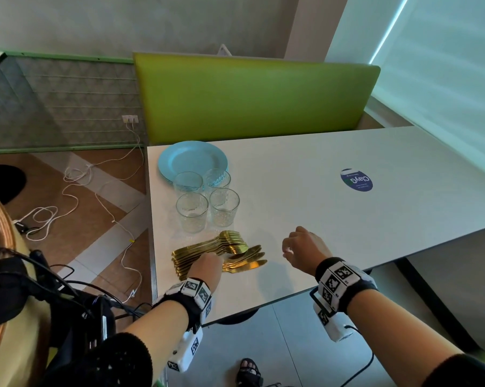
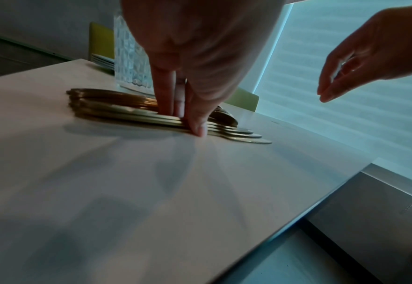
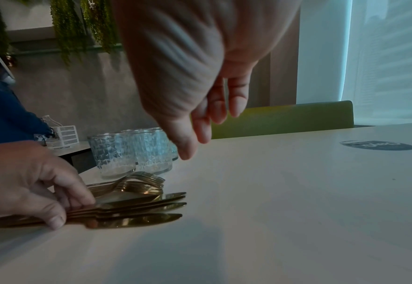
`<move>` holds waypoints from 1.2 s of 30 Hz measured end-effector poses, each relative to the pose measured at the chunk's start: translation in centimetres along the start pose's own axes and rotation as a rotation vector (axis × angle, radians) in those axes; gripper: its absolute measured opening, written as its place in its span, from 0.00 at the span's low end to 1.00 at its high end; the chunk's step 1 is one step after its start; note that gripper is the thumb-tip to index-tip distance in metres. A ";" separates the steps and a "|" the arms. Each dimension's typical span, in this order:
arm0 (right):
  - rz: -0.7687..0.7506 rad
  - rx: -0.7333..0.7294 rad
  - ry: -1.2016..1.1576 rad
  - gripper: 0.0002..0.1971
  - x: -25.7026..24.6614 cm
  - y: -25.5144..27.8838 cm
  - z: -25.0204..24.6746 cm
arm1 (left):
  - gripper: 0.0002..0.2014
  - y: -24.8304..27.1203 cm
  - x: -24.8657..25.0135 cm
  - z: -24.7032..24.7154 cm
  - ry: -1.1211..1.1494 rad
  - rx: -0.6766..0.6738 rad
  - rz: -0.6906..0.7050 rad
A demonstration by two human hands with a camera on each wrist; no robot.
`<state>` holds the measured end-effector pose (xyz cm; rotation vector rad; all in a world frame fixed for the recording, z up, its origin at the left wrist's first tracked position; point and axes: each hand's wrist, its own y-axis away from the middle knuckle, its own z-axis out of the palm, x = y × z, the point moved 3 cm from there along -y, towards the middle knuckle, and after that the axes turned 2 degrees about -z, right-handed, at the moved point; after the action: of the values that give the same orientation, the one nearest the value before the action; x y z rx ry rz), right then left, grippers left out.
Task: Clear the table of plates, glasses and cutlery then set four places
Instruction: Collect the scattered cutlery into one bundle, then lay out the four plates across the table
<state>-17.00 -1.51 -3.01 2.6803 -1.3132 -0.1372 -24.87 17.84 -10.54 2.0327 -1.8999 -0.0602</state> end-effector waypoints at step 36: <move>0.273 -0.309 -0.564 0.31 2.0 -36.8 -2.0 | 0.35 -23.9 -22.4 -17.9 0.415 -0.145 -0.674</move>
<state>13.17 19.34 -7.57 2.2484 -1.6204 -1.0272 0.64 44.56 -5.32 2.2696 -0.8959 0.0515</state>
